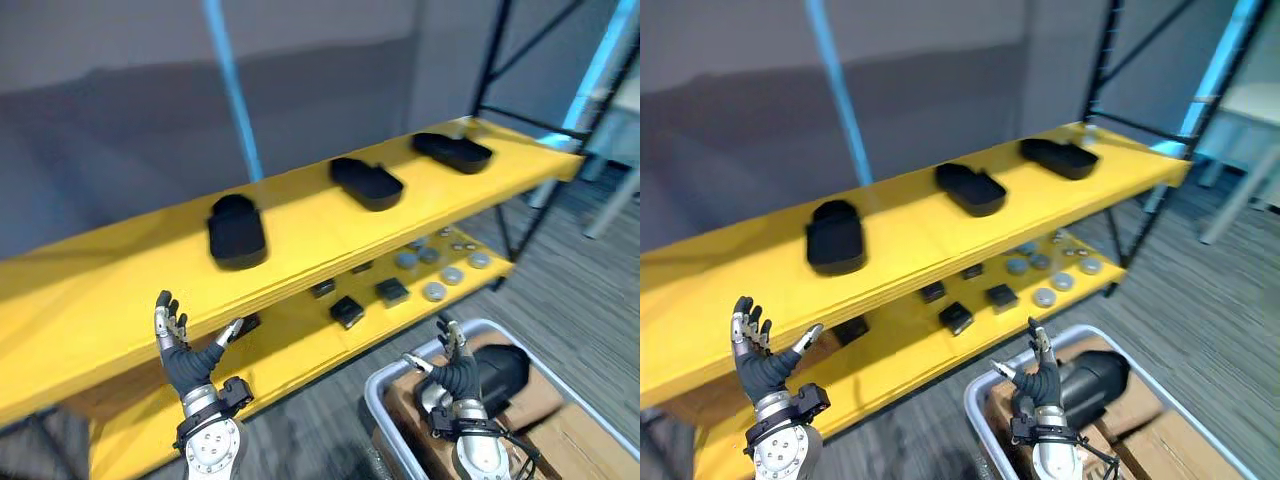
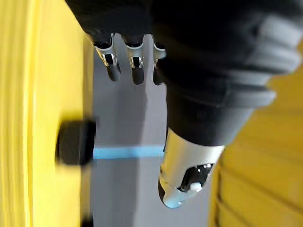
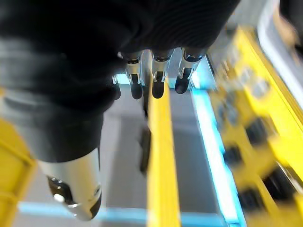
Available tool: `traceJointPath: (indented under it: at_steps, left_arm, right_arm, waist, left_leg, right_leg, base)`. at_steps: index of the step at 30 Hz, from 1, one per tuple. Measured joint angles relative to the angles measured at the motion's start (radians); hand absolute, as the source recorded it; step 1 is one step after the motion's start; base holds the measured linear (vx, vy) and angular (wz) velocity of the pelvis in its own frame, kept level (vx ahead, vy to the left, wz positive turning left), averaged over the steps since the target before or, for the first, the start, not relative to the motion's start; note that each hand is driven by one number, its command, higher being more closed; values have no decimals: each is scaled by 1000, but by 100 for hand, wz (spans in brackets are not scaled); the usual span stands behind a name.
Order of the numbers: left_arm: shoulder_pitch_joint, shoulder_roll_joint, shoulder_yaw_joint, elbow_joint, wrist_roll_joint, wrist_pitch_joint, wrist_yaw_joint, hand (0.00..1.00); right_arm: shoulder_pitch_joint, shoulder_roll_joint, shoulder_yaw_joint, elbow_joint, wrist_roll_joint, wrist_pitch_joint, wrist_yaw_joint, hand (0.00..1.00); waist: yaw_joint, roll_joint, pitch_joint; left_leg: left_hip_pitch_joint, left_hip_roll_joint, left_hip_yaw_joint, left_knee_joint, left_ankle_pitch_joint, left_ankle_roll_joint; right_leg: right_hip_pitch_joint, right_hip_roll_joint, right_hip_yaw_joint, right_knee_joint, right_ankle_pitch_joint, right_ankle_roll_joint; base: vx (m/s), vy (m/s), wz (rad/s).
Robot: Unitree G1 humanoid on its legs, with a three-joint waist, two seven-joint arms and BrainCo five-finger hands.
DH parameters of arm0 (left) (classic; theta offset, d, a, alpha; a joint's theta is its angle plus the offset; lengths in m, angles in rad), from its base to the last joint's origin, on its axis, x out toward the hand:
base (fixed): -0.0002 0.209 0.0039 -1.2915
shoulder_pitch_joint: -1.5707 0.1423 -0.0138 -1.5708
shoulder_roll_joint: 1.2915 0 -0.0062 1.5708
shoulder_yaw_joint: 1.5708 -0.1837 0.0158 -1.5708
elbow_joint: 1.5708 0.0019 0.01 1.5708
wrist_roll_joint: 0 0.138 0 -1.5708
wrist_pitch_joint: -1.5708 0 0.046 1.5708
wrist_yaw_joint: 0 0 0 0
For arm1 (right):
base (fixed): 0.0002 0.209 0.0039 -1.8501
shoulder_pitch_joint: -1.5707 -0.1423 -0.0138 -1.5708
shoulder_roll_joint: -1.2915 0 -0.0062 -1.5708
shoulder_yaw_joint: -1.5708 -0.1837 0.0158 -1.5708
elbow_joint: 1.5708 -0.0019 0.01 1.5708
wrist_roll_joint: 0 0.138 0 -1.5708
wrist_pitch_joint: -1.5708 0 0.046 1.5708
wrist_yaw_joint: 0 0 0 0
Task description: Walk over and take plastic housings, then place them on the shelf
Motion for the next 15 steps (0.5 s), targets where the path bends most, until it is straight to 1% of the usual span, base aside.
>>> traceJointPath:
  at_steps: [1,2,3,4,5,6,7,8,9,10,11,12,13,14,15]
  left_arm:
    - [-5,-5,-4,0,0,0,-3,0]
    - [-12,-9,-10,0,0,0,-3,0]
    - [-38,-14,-32,5,1,0,-5,0]
    - [-53,-15,-42,8,1,0,-6,0]
    - [-76,-15,-54,8,2,0,-16,0]
    - [-85,-15,-64,7,2,-1,-23,0]
    - [-87,-16,-66,8,1,-2,-25,0]
    - [-92,-14,-62,23,0,-4,-29,0]
    - [-92,-9,-61,56,0,-3,-39,0]
    - [-89,-7,-63,76,0,-2,-46,0]
    - [-84,-4,-63,104,-1,5,-61,0]
    - [-86,-3,-64,111,-1,7,-76,0]
    - [-89,-2,-65,112,-1,6,-83,0]
    - [-87,-1,-64,115,-1,6,-96,0]
    - [-81,6,-64,115,-3,6,-106,0]
  right_arm:
    - [21,0,-1,-24,2,0,0,0]
    - [41,0,-2,-39,3,0,1,0]
    - [88,3,-5,-72,3,0,3,0]
    - [112,8,-5,-89,3,0,6,0]
    - [152,30,-3,-114,3,0,15,0]
    - [179,48,-1,-151,3,0,21,0]
    - [179,49,-2,-159,2,0,23,0]
    - [152,63,-5,-134,0,-1,24,0]
    - [131,81,-5,-99,-2,1,23,0]
    - [123,84,-5,-81,-2,1,23,0]
    - [104,84,-7,-35,-3,1,23,0]
    - [97,85,-20,6,-3,1,23,0]
    - [96,86,-28,26,-4,2,23,0]
    - [93,87,-43,62,-6,2,23,0]
    - [91,90,-48,81,-6,3,23,0]
  waist:
    - [-9,0,0]
    - [-16,-2,1]
    - [-21,-14,8]
    - [-20,-23,14]
    - [-14,-50,23]
    - [-16,-77,18]
    - [-17,-80,18]
    - [-4,-80,26]
    - [17,-96,27]
    - [21,-97,26]
    - [20,-91,30]
    - [14,-87,33]
    - [14,-87,33]
    - [17,-90,32]
    - [17,-111,27]
  left_leg:
    - [7,-15,-31,7,-27,8]
    - [13,-23,-35,6,-41,22]
    - [29,-35,-20,-5,-71,54]
    - [30,-44,-9,-2,-87,72]
    - [20,-70,41,28,-95,89]
    - [-16,-105,85,70,-104,126]
    - [-28,-109,110,71,-99,158]
    - [-51,-60,223,35,-73,204]
    - [-56,-21,326,-16,-27,197]
    - [-51,-3,369,-49,-6,201]
    - [-29,28,437,-125,38,218]
    - [-24,51,481,-182,74,223]
    - [-25,61,501,-203,82,228]
    - [-29,76,541,-230,92,236]
    - [-36,65,572,-246,99,217]
  right_leg:
    - [-20,6,31,29,-5,17]
    - [-31,7,50,42,-7,27]
    - [-43,7,85,49,0,47]
    - [-45,5,107,42,8,60]
    - [-47,-8,166,7,41,84]
    - [-49,-32,226,-92,113,71]
    - [-45,-47,240,-162,172,28]
    - [-42,-56,128,-276,320,-115]
    - [-91,-55,-130,-156,266,-100]
    - [-101,-55,-219,-89,211,-83]
    - [-87,-55,-307,6,108,-78]
    - [-49,-66,-337,38,27,-57]
    - [-24,-75,-349,41,-5,-49]
    - [33,-101,-389,19,-51,-40]
    - [99,-134,-396,-67,-83,-23]
  base:
    - [-76,308,-140]
    - [-87,288,-80]
    - [-82,253,-63]
    - [-125,350,-97]
    - [-175,390,-125]
    - [-208,410,-144]
    - [-305,411,-195]
    - [-359,328,-243]
    - [-376,288,-256]
    - [-363,239,-235]
    - [-302,182,-183]
    - [-267,128,-159]
    - [-200,-13,-130]
    - [-192,-81,-113]
    - [-186,-95,-104]
